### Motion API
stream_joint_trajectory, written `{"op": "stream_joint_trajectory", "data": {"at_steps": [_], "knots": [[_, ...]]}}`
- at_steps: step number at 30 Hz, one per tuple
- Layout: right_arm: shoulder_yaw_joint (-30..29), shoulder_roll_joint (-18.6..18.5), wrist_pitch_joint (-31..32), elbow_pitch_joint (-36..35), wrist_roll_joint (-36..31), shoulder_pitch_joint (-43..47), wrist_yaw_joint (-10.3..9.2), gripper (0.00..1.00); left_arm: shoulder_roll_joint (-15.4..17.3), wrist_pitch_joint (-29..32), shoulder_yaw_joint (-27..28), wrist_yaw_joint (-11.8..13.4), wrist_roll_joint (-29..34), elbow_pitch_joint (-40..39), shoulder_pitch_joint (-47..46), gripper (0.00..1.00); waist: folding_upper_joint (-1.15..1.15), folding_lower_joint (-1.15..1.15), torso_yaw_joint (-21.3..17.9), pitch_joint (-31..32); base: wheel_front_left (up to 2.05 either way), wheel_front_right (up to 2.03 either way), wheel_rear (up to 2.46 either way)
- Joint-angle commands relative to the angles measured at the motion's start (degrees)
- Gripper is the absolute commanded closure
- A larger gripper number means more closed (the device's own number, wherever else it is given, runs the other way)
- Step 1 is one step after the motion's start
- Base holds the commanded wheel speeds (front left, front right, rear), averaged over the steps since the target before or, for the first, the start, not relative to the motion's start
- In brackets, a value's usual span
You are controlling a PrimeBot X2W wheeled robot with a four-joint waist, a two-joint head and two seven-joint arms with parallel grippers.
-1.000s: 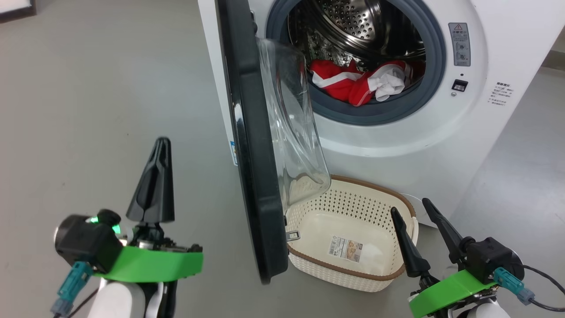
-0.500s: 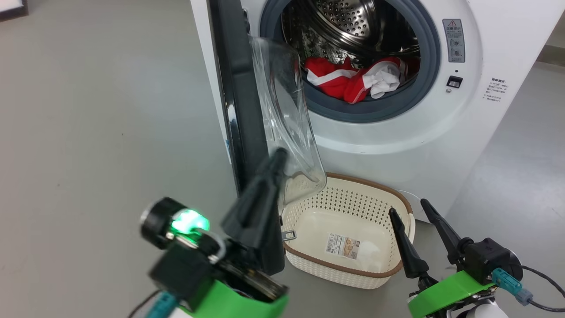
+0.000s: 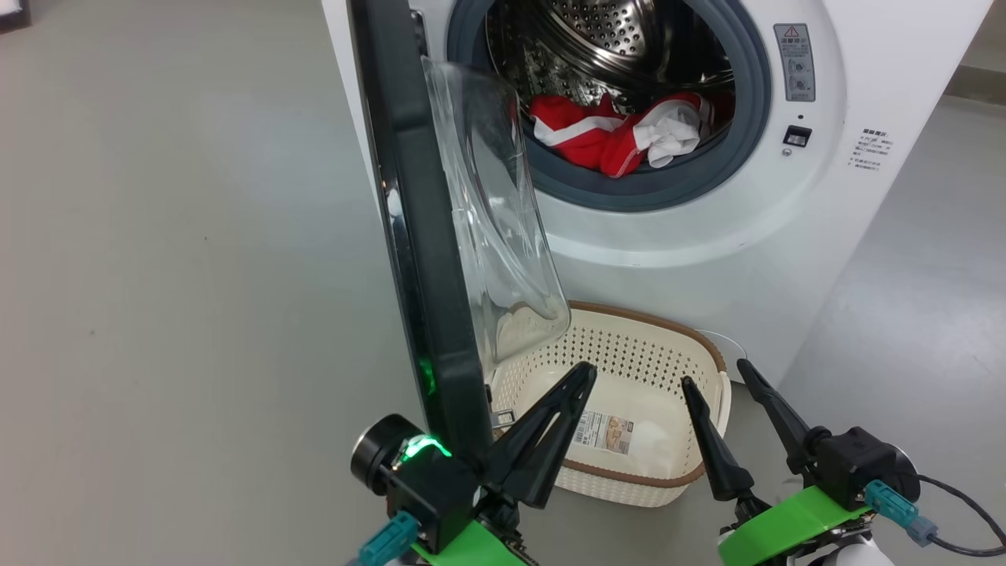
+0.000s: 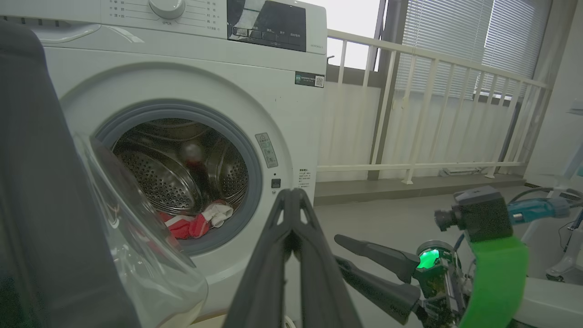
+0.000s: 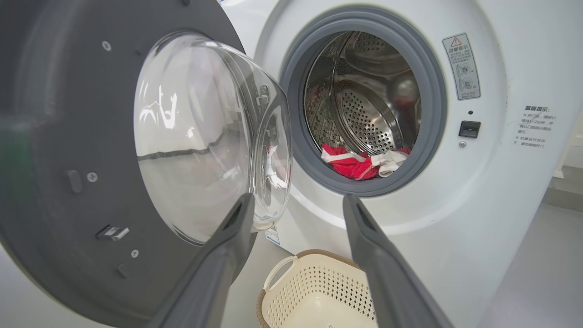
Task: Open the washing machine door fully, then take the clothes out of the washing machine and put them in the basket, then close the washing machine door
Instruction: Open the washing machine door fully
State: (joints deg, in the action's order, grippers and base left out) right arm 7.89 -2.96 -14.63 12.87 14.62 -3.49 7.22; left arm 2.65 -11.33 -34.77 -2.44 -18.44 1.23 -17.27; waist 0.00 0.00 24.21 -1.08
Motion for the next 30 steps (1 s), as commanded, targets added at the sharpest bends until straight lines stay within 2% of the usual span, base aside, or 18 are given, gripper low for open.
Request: {"op": "stream_joint_trajectory", "data": {"at_steps": [1,13,30], "knots": [[1.08,0.08,-0.37,-1.28,0.29,-1.17,0.26,0.0,0.22,0.15,1.58,0.51,-0.67,-0.44,-0.9,1.0,0.0,0.0,-0.17,-0.23,0.0,0.0,0.0],[0.43,0.08,-0.37,-1.89,2.55,-1.66,0.26,0.0,0.42,1.52,4.02,4.51,-3.33,6.0,-2.81,1.0,0.0,0.0,-0.68,-1.14,0.0,0.0,0.0],[-0.23,0.08,-0.37,-1.55,3.68,-2.82,0.26,0.0,2.02,3.87,7.9,8.14,-5.75,7.57,-2.49,1.0,0.0,0.0,-0.42,-1.97,0.0,0.0,0.0]]}}
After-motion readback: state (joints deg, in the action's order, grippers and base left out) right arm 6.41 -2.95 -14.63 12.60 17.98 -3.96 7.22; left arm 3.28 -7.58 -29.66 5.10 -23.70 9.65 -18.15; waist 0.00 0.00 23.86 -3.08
